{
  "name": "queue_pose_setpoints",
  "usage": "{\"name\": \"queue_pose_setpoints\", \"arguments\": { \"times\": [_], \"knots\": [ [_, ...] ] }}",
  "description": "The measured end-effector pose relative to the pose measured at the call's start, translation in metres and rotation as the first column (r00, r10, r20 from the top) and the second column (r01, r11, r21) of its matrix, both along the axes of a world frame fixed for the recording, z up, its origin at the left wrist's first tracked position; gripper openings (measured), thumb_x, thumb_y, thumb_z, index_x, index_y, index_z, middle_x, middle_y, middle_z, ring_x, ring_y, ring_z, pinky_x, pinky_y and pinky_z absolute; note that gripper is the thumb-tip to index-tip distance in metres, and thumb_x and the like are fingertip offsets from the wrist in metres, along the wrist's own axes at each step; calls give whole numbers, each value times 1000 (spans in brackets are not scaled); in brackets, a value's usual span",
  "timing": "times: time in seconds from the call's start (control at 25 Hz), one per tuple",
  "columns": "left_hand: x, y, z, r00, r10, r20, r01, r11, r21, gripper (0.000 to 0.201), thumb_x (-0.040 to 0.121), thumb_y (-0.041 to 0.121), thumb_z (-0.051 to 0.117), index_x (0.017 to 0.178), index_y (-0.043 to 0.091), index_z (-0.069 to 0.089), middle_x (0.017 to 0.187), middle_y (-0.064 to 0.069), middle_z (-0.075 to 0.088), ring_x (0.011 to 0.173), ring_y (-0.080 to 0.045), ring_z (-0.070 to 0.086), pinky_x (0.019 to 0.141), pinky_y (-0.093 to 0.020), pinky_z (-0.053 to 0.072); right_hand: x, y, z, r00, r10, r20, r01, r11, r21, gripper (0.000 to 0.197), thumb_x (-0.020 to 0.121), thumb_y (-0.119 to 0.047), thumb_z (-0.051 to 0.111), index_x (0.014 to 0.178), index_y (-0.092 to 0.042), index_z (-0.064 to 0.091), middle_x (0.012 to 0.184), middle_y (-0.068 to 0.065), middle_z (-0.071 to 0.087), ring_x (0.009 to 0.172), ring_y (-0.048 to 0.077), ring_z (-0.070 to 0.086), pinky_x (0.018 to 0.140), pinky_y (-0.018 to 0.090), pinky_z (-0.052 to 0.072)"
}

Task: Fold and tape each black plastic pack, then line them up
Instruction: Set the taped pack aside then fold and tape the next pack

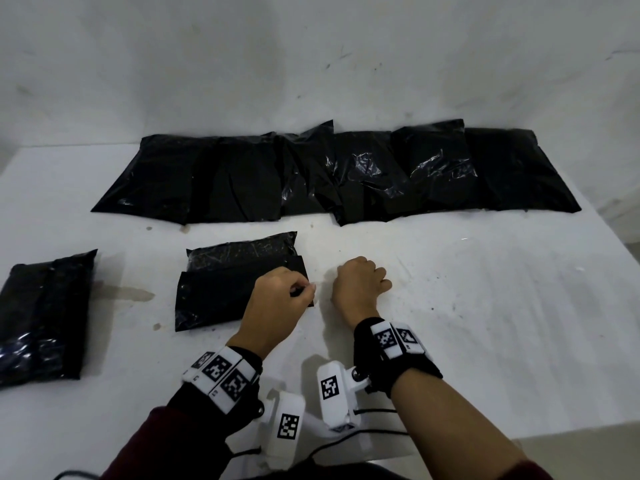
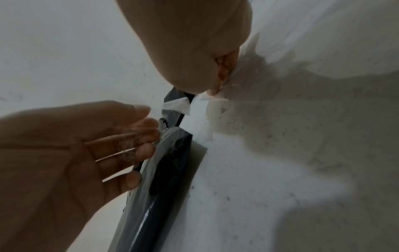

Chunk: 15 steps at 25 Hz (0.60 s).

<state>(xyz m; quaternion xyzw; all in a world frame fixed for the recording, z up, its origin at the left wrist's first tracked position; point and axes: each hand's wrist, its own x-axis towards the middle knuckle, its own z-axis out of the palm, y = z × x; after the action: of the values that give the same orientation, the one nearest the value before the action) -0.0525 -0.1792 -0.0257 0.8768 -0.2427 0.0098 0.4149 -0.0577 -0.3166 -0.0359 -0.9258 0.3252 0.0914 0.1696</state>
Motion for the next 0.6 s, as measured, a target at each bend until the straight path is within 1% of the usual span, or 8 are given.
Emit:
{"name": "queue_pose_setpoints", "arguments": {
  "times": [0.08, 0.2, 0.28, 0.36, 0.48, 0.6],
  "knots": [
    [-2, 4, 1, 1000, -22, -17, 22, 1000, -11, 14, 75, 20, 70, 71, 7, 71, 70, -4, 65, 64, -12, 58, 59, -21, 48, 3, 1, -1, 1000, -11, 0, 11, 1000, -9, 23, 93, -6, 41, 114, -3, 50, 121, 14, 50, 116, 32, 40, 94, 40, 31],
    [-2, 14, 2, 996, -38, -84, 37, 999, -14, 34, 73, 41, 61, 70, 9, 71, 71, 0, 64, 66, -11, 59, 60, -28, 51, 6, 4, -3, 1000, 6, -5, -6, 998, -63, 20, 91, -7, 46, 110, -5, 53, 117, 12, 52, 113, 31, 41, 93, 39, 32],
    [-2, 22, 2, 993, -57, -107, 57, 998, 1, 45, 71, 53, 53, 67, 12, 70, 70, 4, 62, 65, -8, 58, 59, -28, 51, 5, 4, -5, 1000, 30, -9, -31, 996, -88, 19, 90, -8, 47, 108, -4, 52, 117, 12, 52, 113, 30, 41, 92, 39, 32],
    [-3, 28, -1, 991, -69, -117, 72, 997, 25, 45, 71, 55, 51, 65, 14, 69, 69, 6, 61, 63, -7, 57, 58, -30, 51, 3, 3, -5, 999, 40, -1, -40, 996, -77, 21, 89, -7, 46, 109, -4, 51, 118, 13, 50, 114, 30, 39, 92, 39, 31],
    [-3, 33, -7, 988, -84, -130, 91, 994, 52, 41, 73, 51, 54, 64, 13, 69, 69, 5, 60, 60, -8, 56, 58, -36, 51, 1, 0, -5, 998, 68, 12, -68, 996, -54, 24, 88, -7, 46, 111, -3, 49, 120, 13, 48, 116, 30, 37, 92, 38, 30],
    [-4, 34, -12, 985, -116, -127, 124, 991, 52, 47, 72, 55, 47, 66, 13, 69, 70, 4, 61, 60, -9, 56, 57, -36, 50, 0, -1, -8, 994, 104, 19, -102, 993, -64, 25, 87, -8, 48, 111, -4, 49, 120, 12, 49, 115, 29, 37, 90, 37, 29]
  ]
}}
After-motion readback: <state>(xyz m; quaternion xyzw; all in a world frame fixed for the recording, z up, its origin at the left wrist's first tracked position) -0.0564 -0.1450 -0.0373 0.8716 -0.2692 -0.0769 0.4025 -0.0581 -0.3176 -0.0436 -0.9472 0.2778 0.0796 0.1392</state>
